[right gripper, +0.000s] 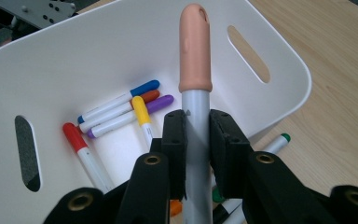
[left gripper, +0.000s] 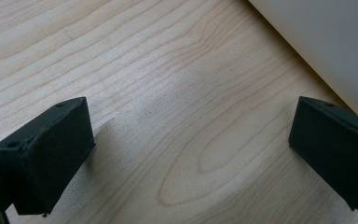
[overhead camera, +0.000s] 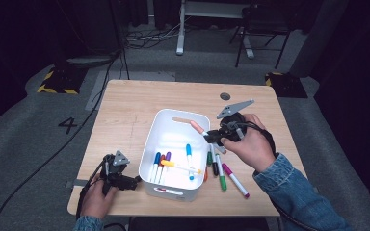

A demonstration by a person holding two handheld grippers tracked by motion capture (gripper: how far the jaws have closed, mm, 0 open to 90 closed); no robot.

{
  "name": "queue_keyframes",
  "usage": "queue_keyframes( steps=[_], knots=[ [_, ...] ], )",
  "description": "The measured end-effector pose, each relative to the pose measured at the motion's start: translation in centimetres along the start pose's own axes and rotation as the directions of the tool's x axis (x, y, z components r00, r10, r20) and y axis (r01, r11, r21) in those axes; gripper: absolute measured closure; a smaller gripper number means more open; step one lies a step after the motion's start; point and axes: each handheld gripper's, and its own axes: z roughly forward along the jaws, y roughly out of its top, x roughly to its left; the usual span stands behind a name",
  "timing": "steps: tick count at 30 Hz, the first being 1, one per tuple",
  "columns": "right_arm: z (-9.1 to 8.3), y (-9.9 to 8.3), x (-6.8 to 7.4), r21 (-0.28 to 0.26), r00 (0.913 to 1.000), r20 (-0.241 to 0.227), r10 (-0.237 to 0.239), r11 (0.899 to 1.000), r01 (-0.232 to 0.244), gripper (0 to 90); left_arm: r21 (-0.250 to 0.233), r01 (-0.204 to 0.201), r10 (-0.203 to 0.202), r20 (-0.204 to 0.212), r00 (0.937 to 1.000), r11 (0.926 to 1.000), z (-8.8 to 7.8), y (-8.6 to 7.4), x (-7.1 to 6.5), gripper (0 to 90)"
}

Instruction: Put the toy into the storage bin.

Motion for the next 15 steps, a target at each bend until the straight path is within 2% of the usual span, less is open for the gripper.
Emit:
queue_keyframes(
  steps=[15],
  knots=[
    [1.9,2.0,2.6,0.014,0.9973,-0.049,-0.054,0.998,0.054,77.2,0.0,-0.001,0.001,0.0,1.0,1.0,0.0,0.0,0.0,0.0]
  ],
)
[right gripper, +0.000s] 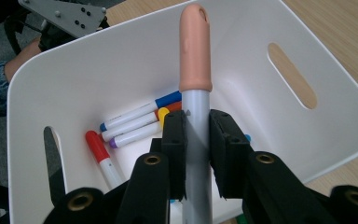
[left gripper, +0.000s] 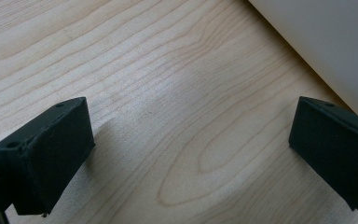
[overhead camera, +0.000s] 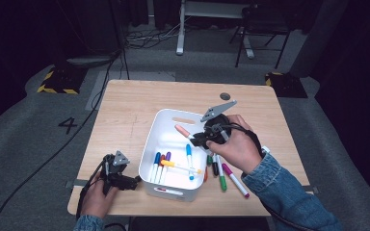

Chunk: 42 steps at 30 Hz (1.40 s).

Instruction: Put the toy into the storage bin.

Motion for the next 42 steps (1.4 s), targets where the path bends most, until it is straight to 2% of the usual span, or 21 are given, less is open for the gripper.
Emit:
queue_keyframes(
  steps=[10,22,23,29,33,34,35,36,42],
  knots=[
    [1.5,0.4,1.1,0.018,0.9994,-0.029,-0.02,1.0,0.021,77.1,0.0,0.002,-0.002,0.007,1.0,1.0,0.0,0.0,0.0,0.0],
    [3.0,0.1,1.9,0.046,0.9977,-0.036,-0.057,0.997,0.059,77.2,0.0,0.0,0.0,0.002,1.0,1.0,0.0,0.0,0.0,0.0],
    [3.1,0.0,2.0,0.055,0.9979,-0.041,-0.049,0.997,0.052,77.1,0.002,0.0,0.0,0.004,1.0,1.0,0.0,0.0,0.0,0.0],
    [3.9,-0.4,2.2,0.08,0.9961,-0.044,-0.076,0.994,0.079,77.2,0.0,0.001,-0.001,0.002,1.0,1.0,0.0,0.0,0.0,0.0],
    [4.7,-0.5,2.5,0.102,0.993,-0.042,-0.111,0.988,0.115,77.2,0.003,0.002,-0.002,0.005,1.0,1.0,0.0,0.0,0.0,0.0],
    [4.9,-0.6,2.5,0.096,0.9898,-0.046,-0.135,0.986,0.138,77.1,0.001,0.0,0.0,0.005,1.0,1.0,0.0,0.0,0.0,0.0],
    [5.1,-0.6,2.7,0.117,0.9911,-0.045,-0.125,0.985,0.13,77.1,0.002,0.001,-0.001,0.007,1.0,1.0,0.0,0.0,0.0,0.0],
    [5.3,-0.7,2.7,0.115,0.9888,-0.047,-0.142,0.983,0.146,77.1,0.001,0.0,0.0,0.001,1.0,1.0,0.0,0.0,0.0,0.0],
    [6.1,-0.8,3.2,0.16,0.9859,-0.048,-0.16,0.973,0.166,77.1,-0.001,0.001,-0.001,0.005,1.0,1.0,0.0,0.0,0.0,0.0]
  ],
)
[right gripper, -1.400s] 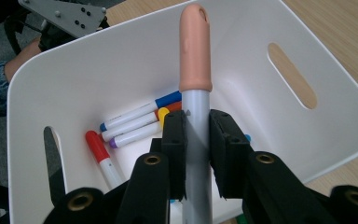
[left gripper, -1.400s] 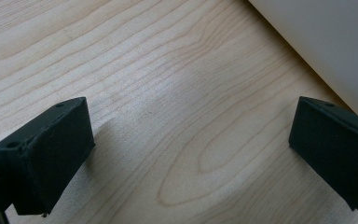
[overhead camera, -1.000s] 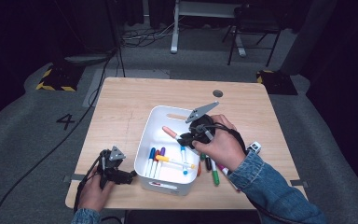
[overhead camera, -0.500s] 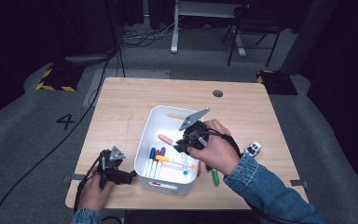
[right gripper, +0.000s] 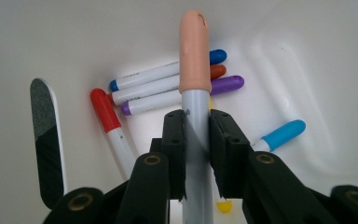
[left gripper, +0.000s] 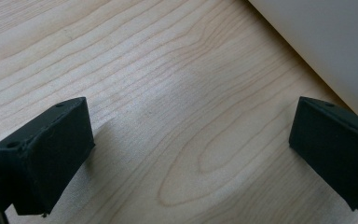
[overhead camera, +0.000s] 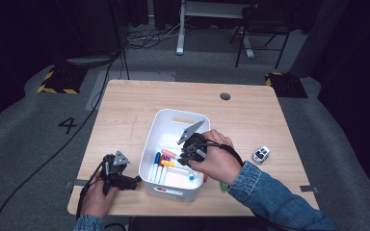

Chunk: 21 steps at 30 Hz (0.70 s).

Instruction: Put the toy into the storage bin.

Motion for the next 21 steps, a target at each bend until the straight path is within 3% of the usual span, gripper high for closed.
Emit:
queue_keyframes(
  steps=[18,19,21],
  knots=[
    [1.6,-0.1,0.7,0.059,0.9988,-0.02,-0.044,0.997,0.045,76.7,0.003,-0.001,0.001,0.002,1.0,1.0,0.0,0.0,0.0,0.0],
    [1.6,-0.1,0.7,0.066,0.9988,-0.023,-0.042,0.997,0.044,74.6,0.003,-0.001,0.001,0.001,1.0,1.0,0.0,0.0,0.0,0.0],
    [1.5,-0.2,0.7,0.028,0.9993,-0.027,-0.025,0.999,0.026,65.8,0.004,0.001,-0.001,0.003,1.0,1.0,0.0,0.0,0.0,0.0]
  ],
)
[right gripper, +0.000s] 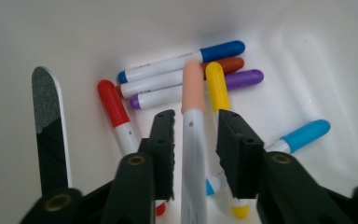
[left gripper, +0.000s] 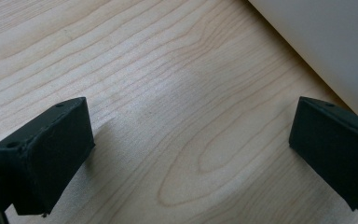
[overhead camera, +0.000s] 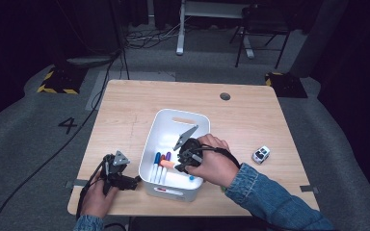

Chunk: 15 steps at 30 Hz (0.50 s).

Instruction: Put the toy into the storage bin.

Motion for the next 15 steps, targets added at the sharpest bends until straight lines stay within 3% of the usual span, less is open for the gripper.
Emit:
queue_keyframes(
  steps=[2,3,7,15],
  knots=[
    [-0.3,0.0,-0.1,-0.023,0.9999,0.012,-0.009,1.0,0.009,59.3,-0.001,-0.001,0.001,-0.001,1.0,1.0,0.0,0.0,0.0,0.0],
    [-0.6,-0.1,0.1,-0.017,0.9994,0.018,0.031,0.999,-0.031,57.8,0.0,-0.002,0.002,-0.007,1.0,1.0,0.0,0.0,0.0,0.0],
    [-1.6,-0.4,-0.2,-0.067,0.9991,0.033,0.027,0.997,-0.024,53.0,-0.002,-0.002,0.002,-0.009,1.0,1.0,0.0,0.0,0.0,0.0],
    [-4.0,-1.6,-0.7,-0.106,0.9968,0.056,0.057,0.993,-0.05,53.4,-0.003,0.0,0.0,-0.003,1.0,1.0,0.0,0.0,0.0,0.0]
  ],
)
